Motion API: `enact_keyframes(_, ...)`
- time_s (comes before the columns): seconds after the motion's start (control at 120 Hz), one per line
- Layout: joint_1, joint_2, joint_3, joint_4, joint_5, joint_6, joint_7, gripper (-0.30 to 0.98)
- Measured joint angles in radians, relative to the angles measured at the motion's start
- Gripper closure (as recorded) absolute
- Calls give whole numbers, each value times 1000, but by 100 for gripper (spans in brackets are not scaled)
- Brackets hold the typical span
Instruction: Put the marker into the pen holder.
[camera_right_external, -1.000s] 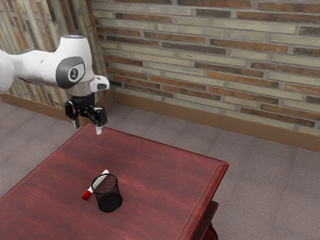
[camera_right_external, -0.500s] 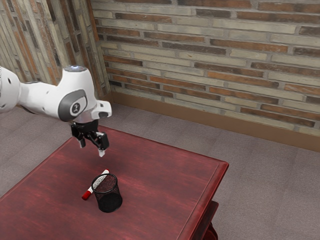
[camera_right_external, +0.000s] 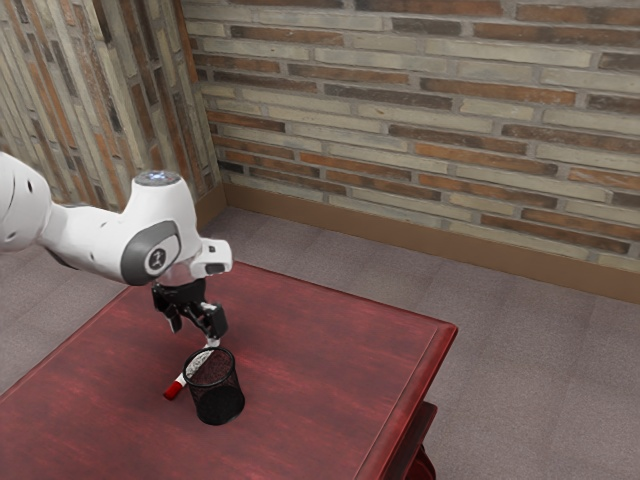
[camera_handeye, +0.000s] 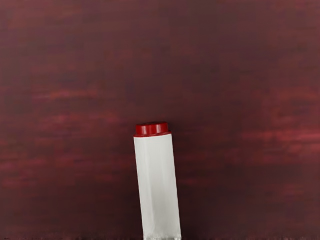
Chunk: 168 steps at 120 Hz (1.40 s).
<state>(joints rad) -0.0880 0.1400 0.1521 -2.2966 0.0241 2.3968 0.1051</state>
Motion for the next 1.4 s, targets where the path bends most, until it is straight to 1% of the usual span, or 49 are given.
enact_keyframes(0.3,0,29,-4,-19,-2,49,-18,1)
enact_keyframes(0.475,1,41,-6,-14,-2,60,-23,10)
enact_keyframes(0.667,2,68,-6,2,0,70,-27,17)
enact_keyframes(0.983,2,69,-5,-2,-1,78,-31,39)
enact_keyframes(1.4,2,68,-5,-9,-2,90,-33,52)
